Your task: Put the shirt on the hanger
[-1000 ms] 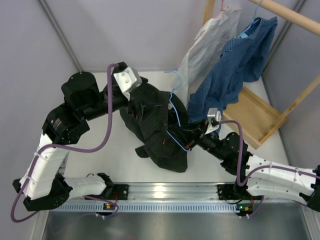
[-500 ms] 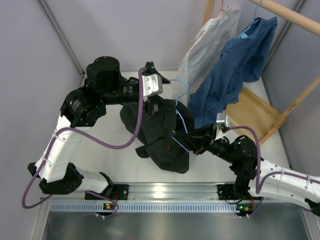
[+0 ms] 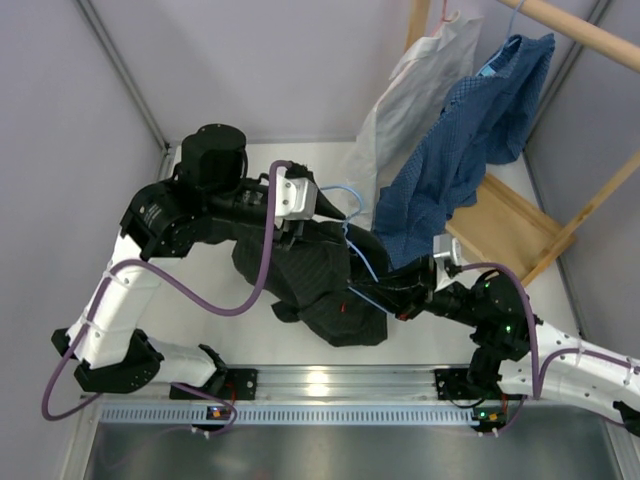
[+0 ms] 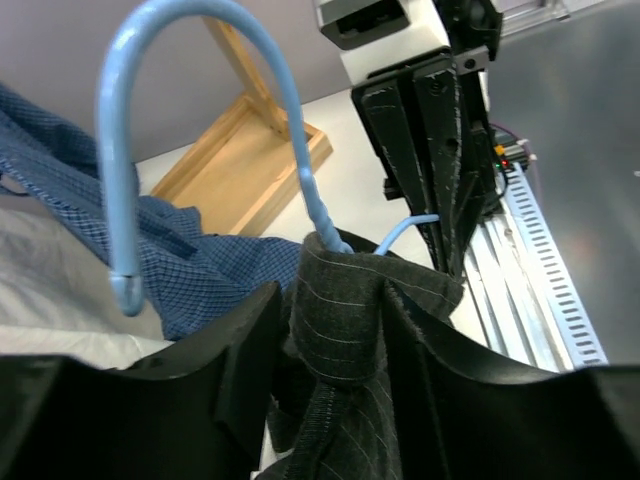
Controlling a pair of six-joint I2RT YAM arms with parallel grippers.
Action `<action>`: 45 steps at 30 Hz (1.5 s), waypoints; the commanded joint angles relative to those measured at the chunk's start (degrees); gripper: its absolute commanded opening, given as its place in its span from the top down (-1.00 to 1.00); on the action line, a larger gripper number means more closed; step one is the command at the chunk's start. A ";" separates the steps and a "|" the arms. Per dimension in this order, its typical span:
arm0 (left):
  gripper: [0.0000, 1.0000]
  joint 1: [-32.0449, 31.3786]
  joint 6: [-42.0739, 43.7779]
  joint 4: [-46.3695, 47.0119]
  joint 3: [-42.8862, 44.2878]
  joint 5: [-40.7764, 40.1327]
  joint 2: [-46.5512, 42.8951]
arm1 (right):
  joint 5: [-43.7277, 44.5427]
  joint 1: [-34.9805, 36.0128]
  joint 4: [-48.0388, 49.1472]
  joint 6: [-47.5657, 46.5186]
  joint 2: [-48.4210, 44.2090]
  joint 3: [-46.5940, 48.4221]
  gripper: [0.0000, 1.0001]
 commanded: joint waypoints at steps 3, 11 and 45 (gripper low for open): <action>0.99 -0.05 -0.12 -2.75 -0.97 5.08 -1.19 | -4.60 0.61 -0.58 -4.24 -2.41 5.19 1.00; 1.00 -0.05 1.63 -2.75 -3.16 8.84 -3.11 | -4.52 0.70 -5.32 -6.44 -2.33 7.39 1.00; 1.00 -0.05 -43.36 36.09 -37.35 -39.14 -25.97 | 39.34 0.70 1.68 52.88 9.09 -6.49 -0.08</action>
